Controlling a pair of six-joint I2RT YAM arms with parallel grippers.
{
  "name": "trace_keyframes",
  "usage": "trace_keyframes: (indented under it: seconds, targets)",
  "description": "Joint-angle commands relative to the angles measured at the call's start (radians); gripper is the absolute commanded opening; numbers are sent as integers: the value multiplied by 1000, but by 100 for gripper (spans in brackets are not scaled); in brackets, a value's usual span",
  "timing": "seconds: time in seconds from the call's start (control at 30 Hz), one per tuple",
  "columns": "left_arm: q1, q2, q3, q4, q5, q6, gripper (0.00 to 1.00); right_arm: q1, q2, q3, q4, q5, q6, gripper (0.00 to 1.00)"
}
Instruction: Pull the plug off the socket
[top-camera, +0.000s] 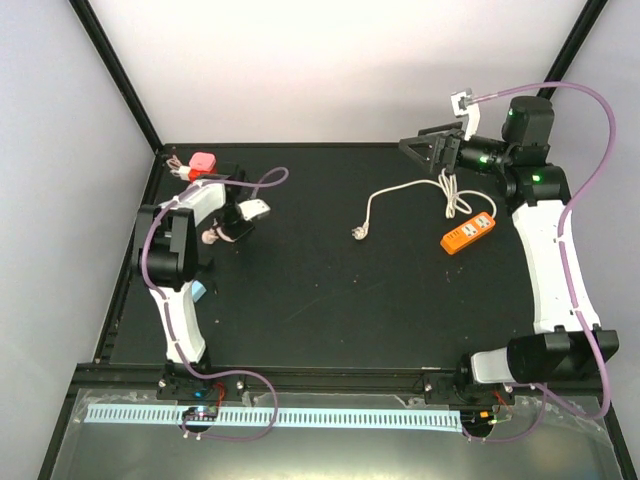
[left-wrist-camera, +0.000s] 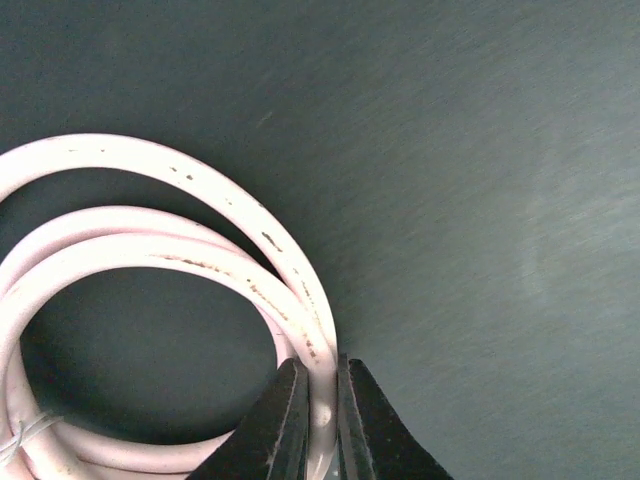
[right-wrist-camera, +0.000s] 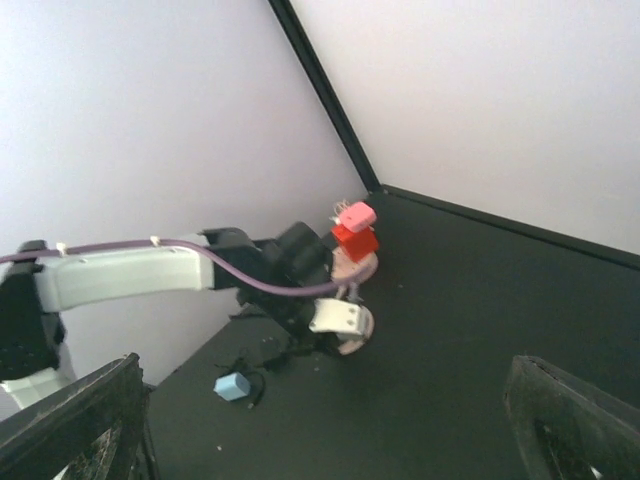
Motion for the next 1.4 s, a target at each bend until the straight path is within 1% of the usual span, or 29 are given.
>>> trace_keyframes:
  seconds: [0.0, 0.2, 0.43, 0.6, 0.67, 0.83, 1.03, 1.17, 1.37]
  targets:
    - [-86, -14, 36, -45, 39, -31, 8, 35, -48, 1, 93, -37, 132, 100]
    - [-192, -8, 54, -80, 46, -62, 7, 93, -80, -6, 204, -88, 276, 100]
    - [-286, -37, 52, -128, 81, -77, 6, 103, -119, -17, 363, -126, 445, 100]
    - [-380, -60, 44, -167, 99, -69, 6, 122, -121, -4, 427, -156, 530, 100]
    - [-427, -67, 40, -184, 107, -64, 6, 138, -121, 4, 424, -158, 531, 100]
    - [-504, -83, 26, -216, 130, -62, 5, 162, -132, -1, 412, -167, 507, 100]
    - [-585, -116, -36, -237, 161, -41, 5, 166, -149, -11, 430, -184, 513, 100]
    - [-639, -132, -80, -276, 202, -5, 5, 167, -143, -13, 409, -185, 513, 100]
    - [-719, -179, -166, -281, 202, 19, 4, 165, -133, -20, 289, -169, 354, 100]
